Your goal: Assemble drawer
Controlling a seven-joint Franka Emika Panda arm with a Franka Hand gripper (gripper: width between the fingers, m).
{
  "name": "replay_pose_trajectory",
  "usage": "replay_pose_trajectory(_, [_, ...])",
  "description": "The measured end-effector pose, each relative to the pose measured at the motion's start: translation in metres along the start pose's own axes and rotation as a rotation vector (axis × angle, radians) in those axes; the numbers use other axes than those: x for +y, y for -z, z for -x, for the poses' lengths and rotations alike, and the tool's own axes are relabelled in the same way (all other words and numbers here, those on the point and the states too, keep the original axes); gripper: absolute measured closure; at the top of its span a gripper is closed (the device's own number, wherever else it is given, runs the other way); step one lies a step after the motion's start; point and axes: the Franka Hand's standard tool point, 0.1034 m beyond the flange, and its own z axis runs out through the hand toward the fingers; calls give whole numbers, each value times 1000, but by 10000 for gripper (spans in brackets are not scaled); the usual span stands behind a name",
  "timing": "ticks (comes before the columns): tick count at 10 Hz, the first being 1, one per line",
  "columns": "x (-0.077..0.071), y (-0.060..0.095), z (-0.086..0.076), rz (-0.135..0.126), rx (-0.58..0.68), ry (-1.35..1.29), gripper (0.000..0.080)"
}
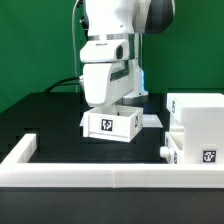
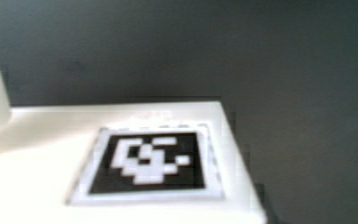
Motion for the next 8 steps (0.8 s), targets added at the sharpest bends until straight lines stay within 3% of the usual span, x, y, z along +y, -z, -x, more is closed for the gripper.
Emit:
replay_pose_trajectory(2, [0,-1,1,-5,-8,127,758])
replay_pose_trajectory(3, [5,-1,0,-23,-19,223,758])
replay_pose_trajectory(6, [33,4,-23,-42,-9,248,758])
replay_pose_trajectory(8, [35,4,-26,-46,-6,250,758])
